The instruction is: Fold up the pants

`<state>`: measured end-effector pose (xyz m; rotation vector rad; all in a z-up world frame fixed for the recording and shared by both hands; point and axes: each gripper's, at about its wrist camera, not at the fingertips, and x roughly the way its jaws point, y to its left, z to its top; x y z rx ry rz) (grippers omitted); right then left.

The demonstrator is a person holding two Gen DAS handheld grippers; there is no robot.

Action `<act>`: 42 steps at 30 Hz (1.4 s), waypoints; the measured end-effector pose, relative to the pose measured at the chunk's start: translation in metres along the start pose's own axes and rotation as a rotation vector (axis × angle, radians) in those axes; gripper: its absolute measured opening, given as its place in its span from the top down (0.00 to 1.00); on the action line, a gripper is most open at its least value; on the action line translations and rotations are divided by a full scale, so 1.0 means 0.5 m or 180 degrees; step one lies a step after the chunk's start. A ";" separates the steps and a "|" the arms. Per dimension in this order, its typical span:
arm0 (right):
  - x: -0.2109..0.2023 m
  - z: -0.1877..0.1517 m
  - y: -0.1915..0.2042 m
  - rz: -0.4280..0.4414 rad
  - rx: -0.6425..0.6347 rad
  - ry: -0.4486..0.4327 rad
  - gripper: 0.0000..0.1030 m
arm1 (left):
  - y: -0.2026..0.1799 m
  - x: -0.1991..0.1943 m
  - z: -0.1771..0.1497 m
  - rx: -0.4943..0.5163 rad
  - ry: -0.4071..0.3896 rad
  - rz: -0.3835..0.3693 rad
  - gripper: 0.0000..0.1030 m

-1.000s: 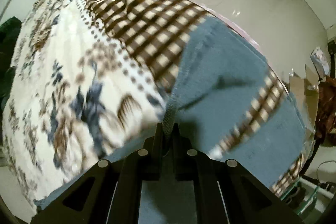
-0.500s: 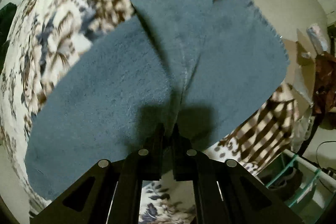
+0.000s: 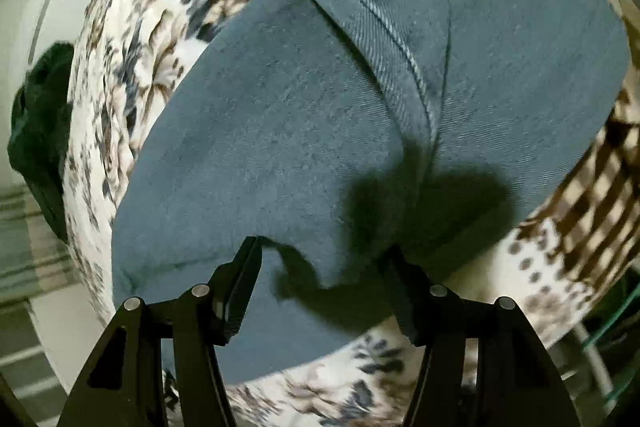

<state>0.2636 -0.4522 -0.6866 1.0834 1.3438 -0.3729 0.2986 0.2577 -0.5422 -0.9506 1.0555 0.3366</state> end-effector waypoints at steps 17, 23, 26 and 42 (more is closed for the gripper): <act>-0.134 -0.049 -0.078 -0.0103 -0.0034 -0.0431 0.93 | 0.036 -0.191 -0.038 0.0475 -0.0287 -0.0097 0.84; -0.087 -0.051 -0.105 -0.0303 -0.0125 -0.0047 0.93 | 0.108 -0.087 -0.056 0.0447 0.0117 0.0281 0.80; -0.082 -0.031 -0.116 -0.0576 -0.0229 0.0012 0.77 | 0.091 -0.084 -0.062 0.0523 0.0170 0.0481 0.76; -0.053 0.144 0.121 -0.1504 -0.1723 -0.0762 0.31 | -0.279 0.006 -0.378 0.2332 0.0374 0.0939 0.11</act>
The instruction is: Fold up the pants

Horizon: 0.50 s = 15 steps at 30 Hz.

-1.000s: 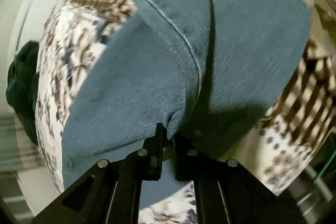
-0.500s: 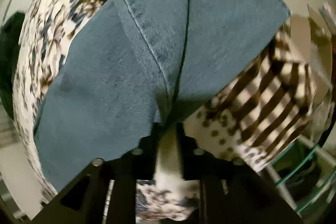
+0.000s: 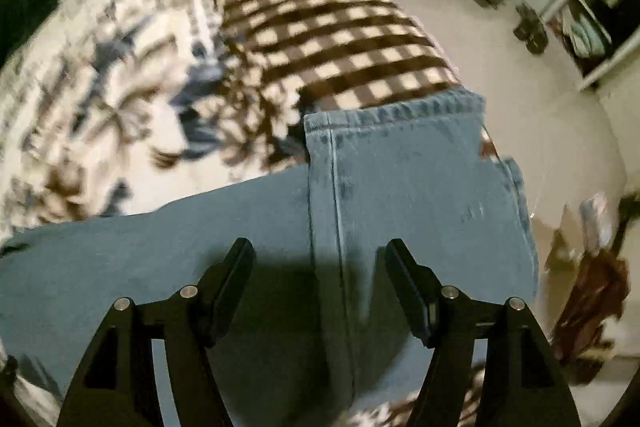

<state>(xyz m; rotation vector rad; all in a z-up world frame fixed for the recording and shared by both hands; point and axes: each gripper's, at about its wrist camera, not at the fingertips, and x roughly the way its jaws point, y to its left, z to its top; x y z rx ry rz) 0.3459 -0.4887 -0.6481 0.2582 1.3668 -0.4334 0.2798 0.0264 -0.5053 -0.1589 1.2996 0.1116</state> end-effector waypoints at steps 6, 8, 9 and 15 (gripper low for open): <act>0.010 -0.001 -0.096 -0.0256 0.0231 -0.0071 0.88 | -0.153 0.074 -0.022 0.0427 0.0255 -0.0042 0.11; -0.013 -0.021 -0.184 -0.0222 0.0655 -0.0131 0.89 | -0.169 0.093 -0.029 0.0463 0.0337 -0.0057 0.11; -0.020 -0.039 -0.235 -0.0166 0.0889 -0.0106 0.89 | -0.173 0.100 -0.033 0.0467 0.0356 -0.0041 0.11; 0.041 -0.156 -0.441 0.0477 0.1969 0.0453 0.77 | -0.162 0.136 -0.037 0.0332 0.0357 -0.0086 0.00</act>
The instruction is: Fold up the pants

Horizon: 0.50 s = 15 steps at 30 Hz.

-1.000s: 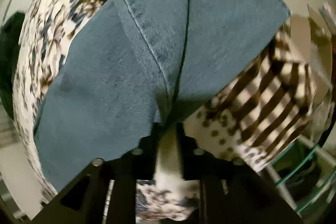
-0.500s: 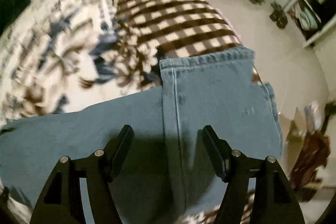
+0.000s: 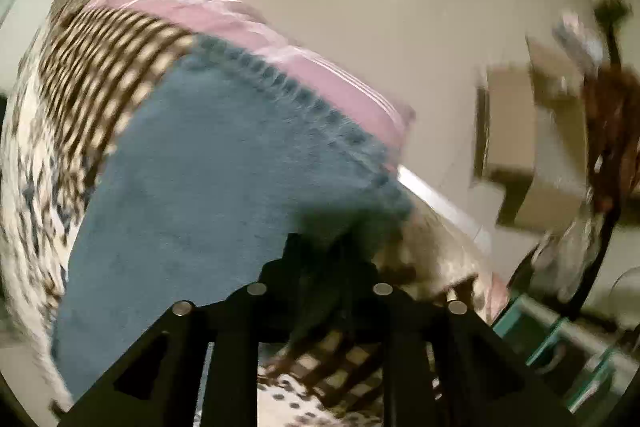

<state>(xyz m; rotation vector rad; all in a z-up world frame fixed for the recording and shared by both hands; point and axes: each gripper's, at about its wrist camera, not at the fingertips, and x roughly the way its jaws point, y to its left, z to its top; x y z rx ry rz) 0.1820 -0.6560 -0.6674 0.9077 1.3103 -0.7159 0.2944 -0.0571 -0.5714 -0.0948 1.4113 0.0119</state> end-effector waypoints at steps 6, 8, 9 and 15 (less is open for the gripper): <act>-0.016 -0.003 -0.092 0.0609 0.0529 -0.0123 0.61 | 0.015 0.017 -0.009 -0.0115 -0.0139 -0.0033 0.00; -0.004 -0.011 -0.103 0.0645 0.0626 -0.0055 0.61 | 0.016 0.016 -0.025 -0.0111 -0.0195 -0.0016 0.00; 0.004 -0.021 -0.112 0.0661 0.0641 -0.0021 0.61 | 0.017 0.013 -0.031 -0.0115 -0.0217 -0.0005 0.00; -0.027 -0.058 -0.113 0.0592 0.0664 -0.0513 0.61 | -0.012 0.003 -0.037 -0.0146 -0.0124 0.0124 0.00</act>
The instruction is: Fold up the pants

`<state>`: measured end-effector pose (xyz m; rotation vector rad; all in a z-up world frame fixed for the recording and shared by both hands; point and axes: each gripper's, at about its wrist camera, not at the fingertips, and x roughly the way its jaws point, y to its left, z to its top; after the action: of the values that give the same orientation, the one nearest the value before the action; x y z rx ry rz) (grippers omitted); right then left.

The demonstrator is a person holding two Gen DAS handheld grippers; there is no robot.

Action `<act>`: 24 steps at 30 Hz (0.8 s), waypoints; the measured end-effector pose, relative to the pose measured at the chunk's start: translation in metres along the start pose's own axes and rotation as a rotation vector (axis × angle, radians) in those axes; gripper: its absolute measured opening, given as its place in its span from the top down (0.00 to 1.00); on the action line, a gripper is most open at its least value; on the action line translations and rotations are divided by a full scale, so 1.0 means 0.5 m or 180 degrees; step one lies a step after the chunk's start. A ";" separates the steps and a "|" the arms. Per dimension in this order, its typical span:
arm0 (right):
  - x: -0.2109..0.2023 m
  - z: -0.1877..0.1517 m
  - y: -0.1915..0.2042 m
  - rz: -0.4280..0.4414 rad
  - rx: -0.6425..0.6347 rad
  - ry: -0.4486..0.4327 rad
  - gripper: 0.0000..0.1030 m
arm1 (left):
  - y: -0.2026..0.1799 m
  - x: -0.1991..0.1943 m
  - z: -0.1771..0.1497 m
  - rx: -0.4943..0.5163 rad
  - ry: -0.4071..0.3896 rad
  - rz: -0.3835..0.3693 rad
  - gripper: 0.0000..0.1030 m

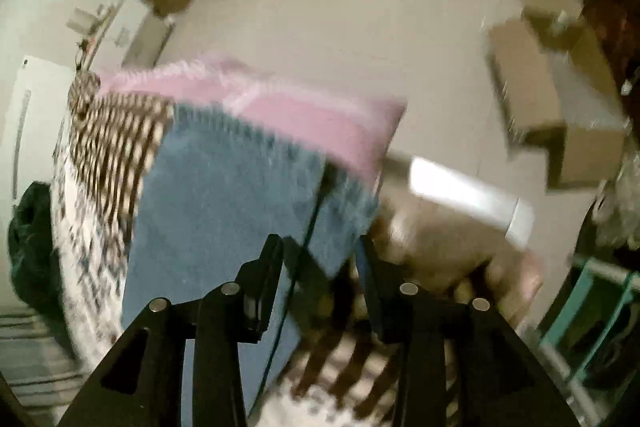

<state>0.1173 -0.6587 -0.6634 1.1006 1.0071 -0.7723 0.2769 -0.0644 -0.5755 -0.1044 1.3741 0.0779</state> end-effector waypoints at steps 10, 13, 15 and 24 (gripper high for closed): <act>0.000 0.041 0.051 -0.0161 -0.0326 -0.0311 0.92 | -0.042 -0.041 0.030 0.0025 0.0083 0.0101 0.00; -0.048 0.021 0.070 -0.0195 -0.0499 -0.0466 0.92 | -0.097 -0.081 0.025 0.0158 -0.0043 -0.0063 0.00; -0.059 0.019 0.059 -0.0271 -0.0462 -0.0400 0.92 | -0.135 -0.092 0.014 0.0328 -0.0042 -0.0142 0.00; -0.021 -0.009 -0.031 0.0556 -0.0072 0.0368 0.50 | -0.247 0.003 -0.023 0.0782 0.0214 -0.0169 0.00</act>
<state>0.0983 -0.6586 -0.6596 1.2073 0.9989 -0.5604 0.2804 -0.1885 -0.5754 0.0627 1.4365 -0.1401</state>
